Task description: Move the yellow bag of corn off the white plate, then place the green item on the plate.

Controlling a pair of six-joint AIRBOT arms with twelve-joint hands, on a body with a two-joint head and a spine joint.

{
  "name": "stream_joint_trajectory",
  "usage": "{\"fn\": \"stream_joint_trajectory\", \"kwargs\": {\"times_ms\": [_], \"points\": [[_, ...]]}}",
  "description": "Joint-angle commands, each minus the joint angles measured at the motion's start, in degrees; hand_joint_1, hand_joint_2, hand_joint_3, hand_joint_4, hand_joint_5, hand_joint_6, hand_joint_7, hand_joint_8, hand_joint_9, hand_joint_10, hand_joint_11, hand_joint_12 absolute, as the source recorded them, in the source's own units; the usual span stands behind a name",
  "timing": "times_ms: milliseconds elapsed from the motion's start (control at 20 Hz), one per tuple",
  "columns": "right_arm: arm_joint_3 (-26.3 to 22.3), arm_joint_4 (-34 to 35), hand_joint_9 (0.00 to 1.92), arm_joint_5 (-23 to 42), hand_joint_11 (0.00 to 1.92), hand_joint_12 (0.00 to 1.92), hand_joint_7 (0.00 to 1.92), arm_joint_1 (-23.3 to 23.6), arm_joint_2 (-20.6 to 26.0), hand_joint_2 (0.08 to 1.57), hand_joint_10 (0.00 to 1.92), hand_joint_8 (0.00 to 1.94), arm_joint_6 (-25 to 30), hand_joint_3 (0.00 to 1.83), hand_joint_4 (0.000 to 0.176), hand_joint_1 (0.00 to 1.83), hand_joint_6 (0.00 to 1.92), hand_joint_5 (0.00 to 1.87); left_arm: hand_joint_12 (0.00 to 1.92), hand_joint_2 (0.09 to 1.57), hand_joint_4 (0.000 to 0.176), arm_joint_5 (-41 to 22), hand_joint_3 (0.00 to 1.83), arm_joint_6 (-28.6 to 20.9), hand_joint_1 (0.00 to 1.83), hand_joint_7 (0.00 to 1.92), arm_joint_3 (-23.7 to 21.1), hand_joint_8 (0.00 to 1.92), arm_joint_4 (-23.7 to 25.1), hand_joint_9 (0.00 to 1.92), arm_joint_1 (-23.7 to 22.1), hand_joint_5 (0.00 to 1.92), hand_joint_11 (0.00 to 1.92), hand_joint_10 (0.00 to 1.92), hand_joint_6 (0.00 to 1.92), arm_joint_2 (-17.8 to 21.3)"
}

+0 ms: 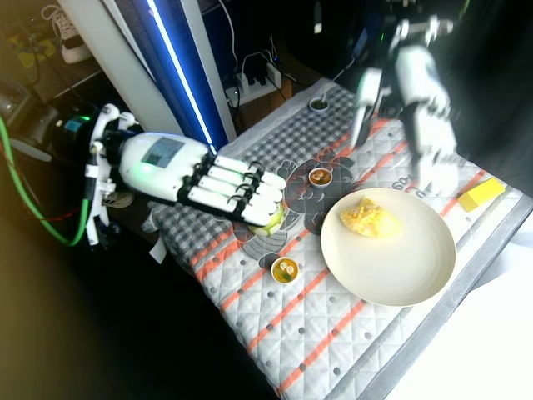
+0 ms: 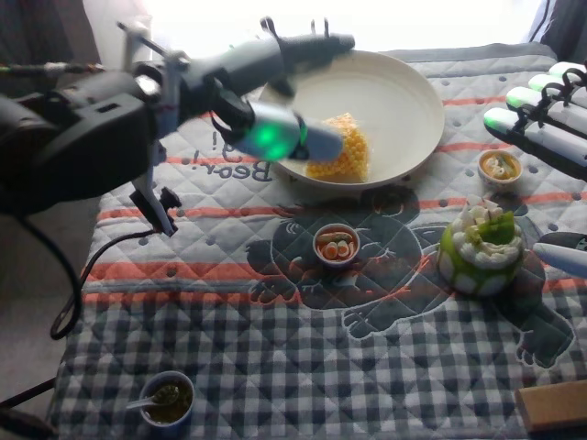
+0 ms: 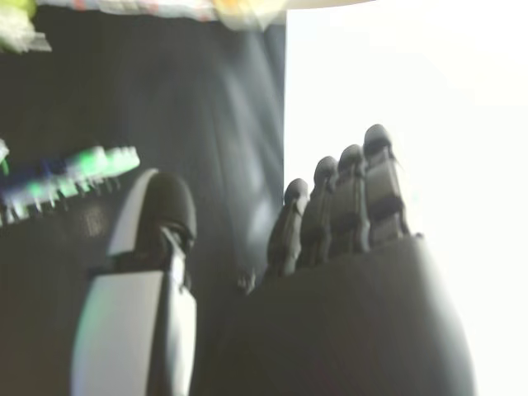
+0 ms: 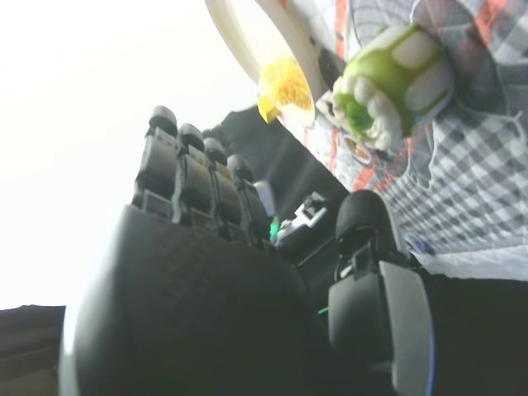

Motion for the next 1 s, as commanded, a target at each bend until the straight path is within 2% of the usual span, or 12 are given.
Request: {"fn": "stream_joint_trajectory", "kwargs": {"times_ms": [0,100,200,250,300,400,500,550,600,750,900,950], "points": [[0.29,-0.7,0.0,7.53,0.01,0.01,0.0,0.16,0.17,1.27,0.0,0.0,0.39,0.0,0.035,0.51,0.0,0.0,1.32,1.09,0.112,-2.67,0.0,2.17,0.92,0.19,1.27,0.01,-0.99,0.18,-1.6,0.17,0.0,0.1,0.02,-0.95],[0.42,-0.7,0.0,7.65,0.03,0.02,0.0,0.0,0.17,1.28,0.0,0.0,0.86,0.0,0.012,0.5,0.0,0.0,1.54,1.09,0.102,1.24,0.0,12.48,0.86,0.2,3.59,0.01,-8.11,0.22,-2.0,0.2,0.0,0.13,0.02,-3.91],[0.47,-0.69,0.0,7.65,0.03,0.03,0.0,-0.09,0.14,1.28,0.0,0.0,1.01,0.0,0.011,0.53,0.0,0.0,1.66,1.06,0.085,3.27,0.0,13.57,0.78,0.34,5.9,0.02,-8.4,0.3,-2.0,0.32,0.0,0.27,0.03,-6.27],[0.55,-0.68,0.0,7.65,0.01,0.19,0.0,-0.24,0.14,1.28,0.0,0.0,1.31,0.0,0.004,0.53,0.0,0.0,1.71,1.05,0.108,3.97,0.0,13.57,0.78,0.4,6.95,0.01,-8.45,0.25,-2.0,0.38,0.01,0.5,0.03,-7.44],[0.58,-0.68,0.0,7.65,0.0,0.31,0.0,-0.35,0.14,1.27,0.0,0.0,1.56,0.0,0.0,0.56,0.0,0.0,1.7,1.05,0.108,4.26,0.0,13.57,0.82,0.44,7.71,0.01,-8.59,0.22,-1.99,0.43,0.04,0.63,0.03,-8.24],[0.66,-0.68,0.0,7.65,0.0,0.41,0.0,-0.44,0.14,1.27,0.0,0.0,1.81,0.0,0.0,0.57,0.0,0.0,1.69,1.05,0.094,4.67,0.0,13.57,0.95,0.49,8.96,0.02,-9.16,0.15,-2.0,0.51,0.08,0.95,0.05,-9.56],[0.68,-0.68,0.0,7.65,0.0,0.27,0.0,-0.46,0.14,1.27,0.0,0.0,1.85,0.0,0.0,0.58,0.0,0.0,1.67,1.09,0.046,5.19,0.0,13.57,1.08,0.57,10.4,0.1,-10.3,0.18,-2.0,0.6,0.08,1.01,0.15,-10.62],[0.69,-0.68,0.0,7.65,0.0,0.16,0.0,-0.46,0.14,1.27,0.0,0.0,1.86,0.0,0.0,0.58,0.0,0.0,1.77,1.2,0.0,5.28,0.0,13.57,1.05,0.46,10.51,0.83,-10.31,0.24,-1.99,0.72,0.13,1.28,1.1,-10.68],[0.7,-0.68,0.0,7.65,0.0,0.14,0.0,-0.48,0.13,1.27,0.0,0.0,1.87,0.0,0.0,0.58,0.0,0.0,1.89,1.28,0.0,5.42,0.0,13.57,1.09,0.55,10.53,1.45,-10.31,0.29,-1.95,0.7,0.21,1.57,1.38,-10.67],[0.76,-0.61,0.0,7.65,0.0,0.15,0.0,-0.75,0.13,1.28,0.0,0.0,2.27,0.0,0.0,0.55,0.0,0.0,1.92,1.34,0.03,5.39,0.01,13.56,1.07,0.55,10.72,1.68,-11.34,0.42,-1.71,0.62,0.51,1.9,1.59,-10.4],[0.82,-0.55,0.0,7.65,0.0,0.14,0.0,-0.94,0.12,1.29,0.0,0.0,2.6,0.0,0.0,0.56,0.0,0.0,1.92,1.29,0.015,4.75,0.0,13.57,1.12,0.65,10.66,1.6,-12.24,0.65,-1.69,0.7,0.78,1.92,1.45,-10.0],[0.83,-0.53,0.0,7.65,0.0,0.17,0.0,-0.95,0.12,1.3,0.0,0.0,2.67,0.0,0.0,0.56,0.0,0.0,1.92,1.19,0.0,3.08,0.0,13.57,1.32,0.62,8.89,1.86,-12.4,0.77,-1.74,0.66,0.9,1.92,1.84,-8.34]]}}
